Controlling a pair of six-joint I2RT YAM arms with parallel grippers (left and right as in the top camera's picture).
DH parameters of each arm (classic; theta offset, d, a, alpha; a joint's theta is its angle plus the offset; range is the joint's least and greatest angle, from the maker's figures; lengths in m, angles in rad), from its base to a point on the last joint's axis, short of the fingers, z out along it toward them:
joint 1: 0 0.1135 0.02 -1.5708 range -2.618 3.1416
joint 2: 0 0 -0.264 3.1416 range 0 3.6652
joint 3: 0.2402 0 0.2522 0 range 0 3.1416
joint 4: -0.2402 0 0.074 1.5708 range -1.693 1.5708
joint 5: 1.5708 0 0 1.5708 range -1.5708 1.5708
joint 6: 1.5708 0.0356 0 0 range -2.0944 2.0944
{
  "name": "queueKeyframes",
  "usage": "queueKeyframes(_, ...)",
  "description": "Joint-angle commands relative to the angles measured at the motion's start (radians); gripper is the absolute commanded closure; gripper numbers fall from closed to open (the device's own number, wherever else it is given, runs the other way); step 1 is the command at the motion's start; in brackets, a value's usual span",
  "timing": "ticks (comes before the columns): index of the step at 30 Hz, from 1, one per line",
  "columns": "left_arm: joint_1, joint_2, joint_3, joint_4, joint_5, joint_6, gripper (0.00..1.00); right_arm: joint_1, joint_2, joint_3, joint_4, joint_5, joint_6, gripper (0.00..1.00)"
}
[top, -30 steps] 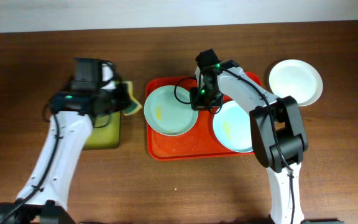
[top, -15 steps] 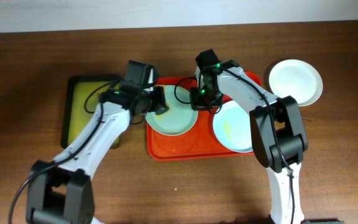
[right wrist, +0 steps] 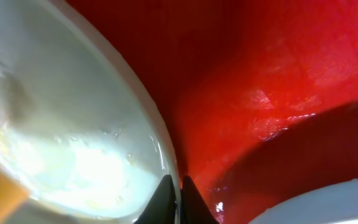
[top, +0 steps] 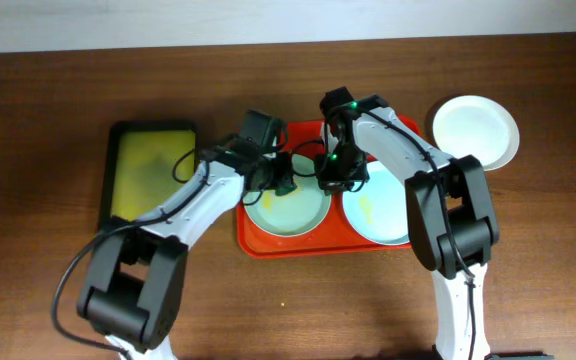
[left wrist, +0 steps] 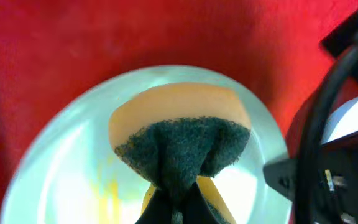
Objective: Clean dirty plates on tray and stack at the side
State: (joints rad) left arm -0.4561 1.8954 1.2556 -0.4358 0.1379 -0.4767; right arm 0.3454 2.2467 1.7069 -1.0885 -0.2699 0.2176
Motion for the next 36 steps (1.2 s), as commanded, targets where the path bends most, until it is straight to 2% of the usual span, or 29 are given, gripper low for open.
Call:
queueKeyframes(1, -0.036, 0.055, 0.003, 0.015, -0.004, -0.020, 1.00, -0.036, 0.003, -0.026, 0.003, 0.080, 0.023, 0.96)
queueKeyframes(6, -0.051, 0.125, 0.003, 0.011, -0.058, -0.035, 1.00, -0.038, 0.003, -0.026, -0.009, 0.080, 0.023, 0.96)
queueKeyframes(12, -0.038, 0.119, 0.026, -0.161, -0.412, -0.035, 1.00, -0.038, 0.003, -0.026, -0.004, 0.084, 0.023, 0.96)
queueKeyframes(15, -0.024, 0.088, 0.068, -0.232, -0.483, -0.034, 1.00, -0.038, 0.003, -0.026, -0.004, 0.084, 0.023, 0.96)
queueKeyframes(17, -0.023, 0.058, 0.103, -0.255, -0.482, -0.026, 1.00, -0.038, 0.003, -0.026, -0.004, 0.084, 0.023, 0.96)
queueKeyframes(19, -0.026, 0.032, 0.129, -0.257, -0.411, -0.023, 1.00, -0.038, 0.003, -0.026, -0.004, 0.084, 0.023, 0.96)
queueKeyframes(23, -0.027, 0.031, 0.130, -0.241, -0.071, -0.024, 1.00, -0.038, 0.004, -0.026, -0.003, 0.084, 0.023, 0.96)
queueKeyframes(25, -0.029, 0.032, 0.130, -0.239, 0.048, -0.024, 1.00, -0.038, 0.004, -0.026, 0.002, 0.084, 0.023, 0.96)
queueKeyframes(27, -0.033, 0.034, 0.129, -0.254, 0.100, -0.024, 1.00, -0.038, 0.004, -0.026, 0.002, 0.084, 0.023, 0.96)
queueKeyframes(31, -0.040, 0.039, 0.079, -0.268, 0.064, -0.024, 1.00, -0.038, 0.004, -0.031, 0.003, 0.084, 0.023, 0.96)
queueKeyframes(35, -0.040, 0.055, -0.009, -0.222, -0.089, -0.024, 1.00, -0.038, 0.004, -0.036, 0.003, 0.084, 0.023, 0.96)
queueKeyframes(36, -0.040, 0.064, -0.017, -0.227, -0.172, -0.024, 1.00, -0.038, 0.004, -0.036, 0.003, 0.084, 0.023, 0.96)
